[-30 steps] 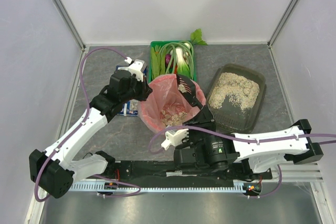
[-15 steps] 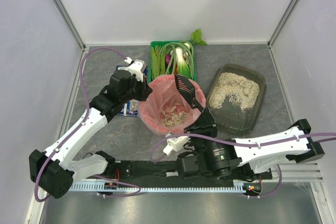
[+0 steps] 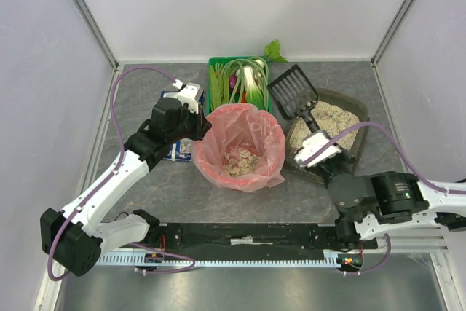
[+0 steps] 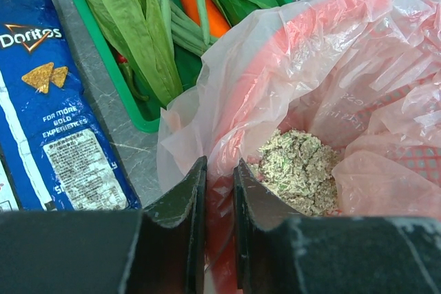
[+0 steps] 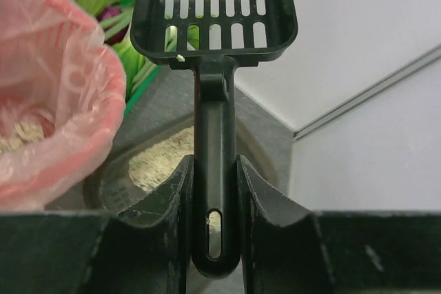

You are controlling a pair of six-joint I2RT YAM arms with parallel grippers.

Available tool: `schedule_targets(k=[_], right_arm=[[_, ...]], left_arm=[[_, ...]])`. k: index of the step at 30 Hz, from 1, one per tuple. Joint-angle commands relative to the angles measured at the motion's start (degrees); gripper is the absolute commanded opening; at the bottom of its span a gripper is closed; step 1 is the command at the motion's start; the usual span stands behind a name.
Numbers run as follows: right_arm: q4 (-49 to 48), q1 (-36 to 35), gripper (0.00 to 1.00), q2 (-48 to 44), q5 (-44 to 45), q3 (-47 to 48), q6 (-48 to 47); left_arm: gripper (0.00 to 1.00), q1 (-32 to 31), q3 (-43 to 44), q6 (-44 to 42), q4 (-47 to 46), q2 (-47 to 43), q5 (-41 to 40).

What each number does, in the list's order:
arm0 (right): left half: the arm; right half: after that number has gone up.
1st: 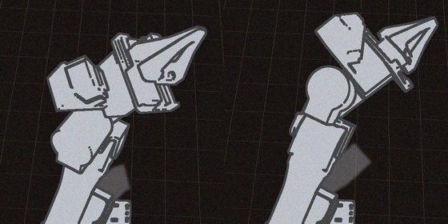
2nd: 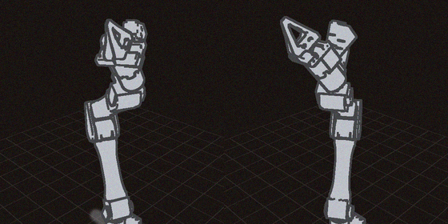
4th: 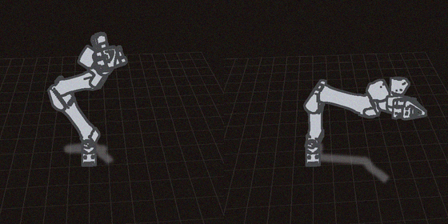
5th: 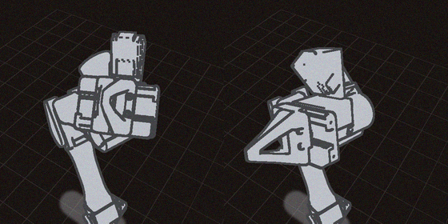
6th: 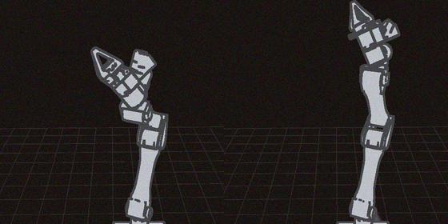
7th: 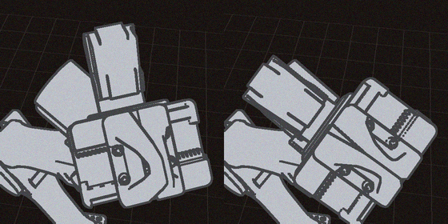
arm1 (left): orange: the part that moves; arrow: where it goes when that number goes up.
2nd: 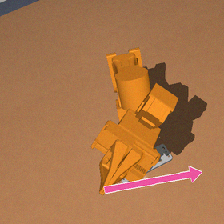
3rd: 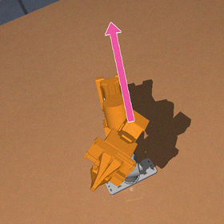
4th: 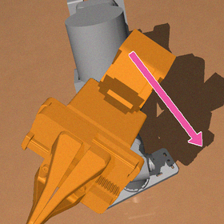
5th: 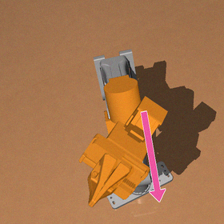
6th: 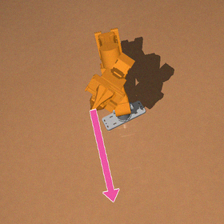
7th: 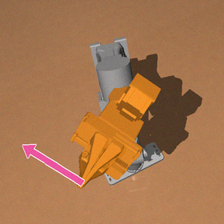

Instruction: Clean the litter box

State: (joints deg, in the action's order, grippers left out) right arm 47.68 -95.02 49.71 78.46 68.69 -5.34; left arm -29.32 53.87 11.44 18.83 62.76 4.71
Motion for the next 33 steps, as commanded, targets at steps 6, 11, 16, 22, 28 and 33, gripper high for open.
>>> schedule_targets(k=[6,11,16,22,28,33], right_arm=[[-21.3,19.3,0.0,1.9,-14.1,-1.6,1.8],[-27.9,38.6,0.0,1.8,-29.7,-6.5,5.2],[-32.5,51.6,0.0,5.2,-39.6,-12.7,11.0],[-29.7,64.3,0.0,4.4,-45.5,-16.0,19.8],[-19.8,69.8,0.0,1.4,-46.5,-18.0,21.0],[-8.8,71.3,0.0,2.6,-48.4,-19.1,25.1]], left_arm=[[0.02,0.1,-0.8,-0.1,-3.7,-1.5,0.7],[0.02,0.1,-1.3,-0.6,-4.0,-2.1,-0.7],[0.02,0.1,-1.7,-1.2,-4.9,-3.1,-0.1],[0.02,0.1,-1.9,-1.9,-5.1,-4.0,-0.2],[0.02,0.1,-1.5,-2.0,-4.7,-3.5,0.3],[0.05,0.1,-1.4,-1.8,-4.5,-3.6,0.9]])
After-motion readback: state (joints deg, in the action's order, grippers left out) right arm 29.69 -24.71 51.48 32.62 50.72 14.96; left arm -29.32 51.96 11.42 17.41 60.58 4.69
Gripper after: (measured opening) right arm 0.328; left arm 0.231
